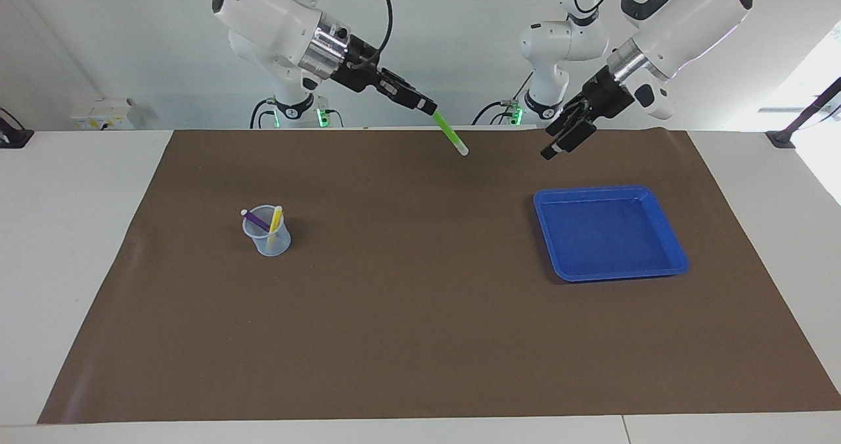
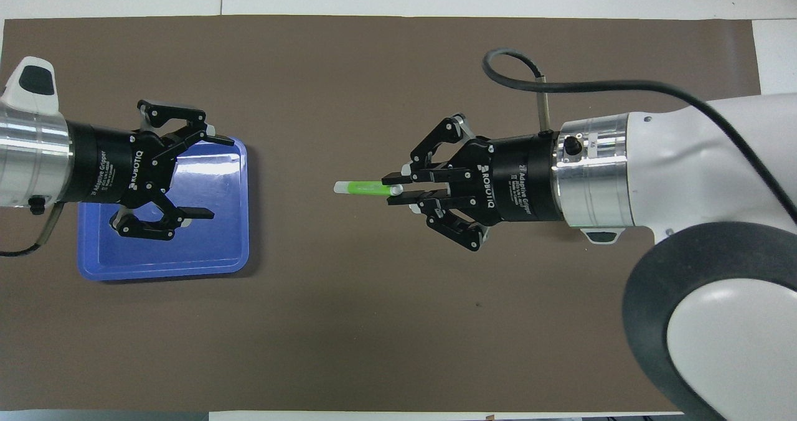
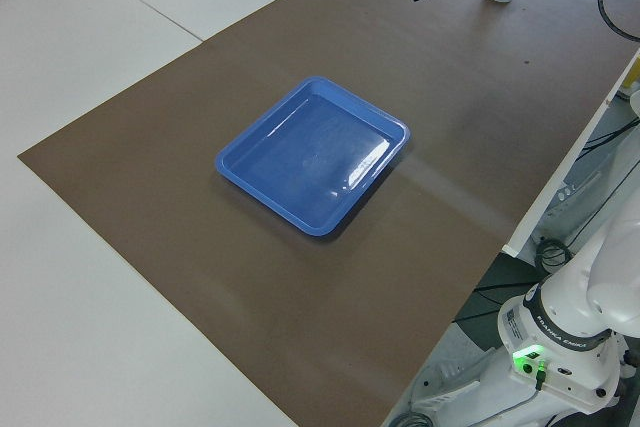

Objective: Right arm passes pens to left for tray arrangement
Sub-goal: 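Carry the green pen toward the open left gripper above the tray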

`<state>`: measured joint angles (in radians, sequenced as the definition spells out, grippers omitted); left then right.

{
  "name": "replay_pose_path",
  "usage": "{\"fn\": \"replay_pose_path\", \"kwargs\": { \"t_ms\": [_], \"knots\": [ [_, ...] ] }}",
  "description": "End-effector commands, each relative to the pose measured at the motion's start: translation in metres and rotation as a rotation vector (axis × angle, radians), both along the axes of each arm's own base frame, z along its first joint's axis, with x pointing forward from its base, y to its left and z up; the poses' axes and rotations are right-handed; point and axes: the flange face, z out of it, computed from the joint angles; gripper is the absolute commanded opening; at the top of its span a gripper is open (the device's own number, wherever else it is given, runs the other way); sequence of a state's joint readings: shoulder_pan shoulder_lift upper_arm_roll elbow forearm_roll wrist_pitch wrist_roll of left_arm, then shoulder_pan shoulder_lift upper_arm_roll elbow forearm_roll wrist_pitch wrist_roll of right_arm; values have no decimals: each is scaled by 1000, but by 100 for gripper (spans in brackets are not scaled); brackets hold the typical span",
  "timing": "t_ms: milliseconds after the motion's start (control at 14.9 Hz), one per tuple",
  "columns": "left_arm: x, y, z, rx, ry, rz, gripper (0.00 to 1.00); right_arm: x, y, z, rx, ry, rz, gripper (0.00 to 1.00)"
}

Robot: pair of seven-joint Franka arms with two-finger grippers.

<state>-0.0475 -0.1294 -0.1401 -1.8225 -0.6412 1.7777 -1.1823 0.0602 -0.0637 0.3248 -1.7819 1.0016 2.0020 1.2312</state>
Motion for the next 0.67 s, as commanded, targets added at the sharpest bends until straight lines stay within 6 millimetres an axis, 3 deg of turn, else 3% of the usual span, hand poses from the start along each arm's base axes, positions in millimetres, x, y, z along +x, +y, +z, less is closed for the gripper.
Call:
{"fn": "replay_pose_path", "kwargs": {
  "t_ms": [0,336,605],
  "knots": [
    [7,-3,8,-104,91,96,100,21,17,3,54,75,-20,0],
    [7,-12,16,-242,224,263,100,17,45,0,101,163,-30,0],
    [-2,-37,17,-233,322,321,100,12,57,0,110,176,-33,0]
  ]
}}
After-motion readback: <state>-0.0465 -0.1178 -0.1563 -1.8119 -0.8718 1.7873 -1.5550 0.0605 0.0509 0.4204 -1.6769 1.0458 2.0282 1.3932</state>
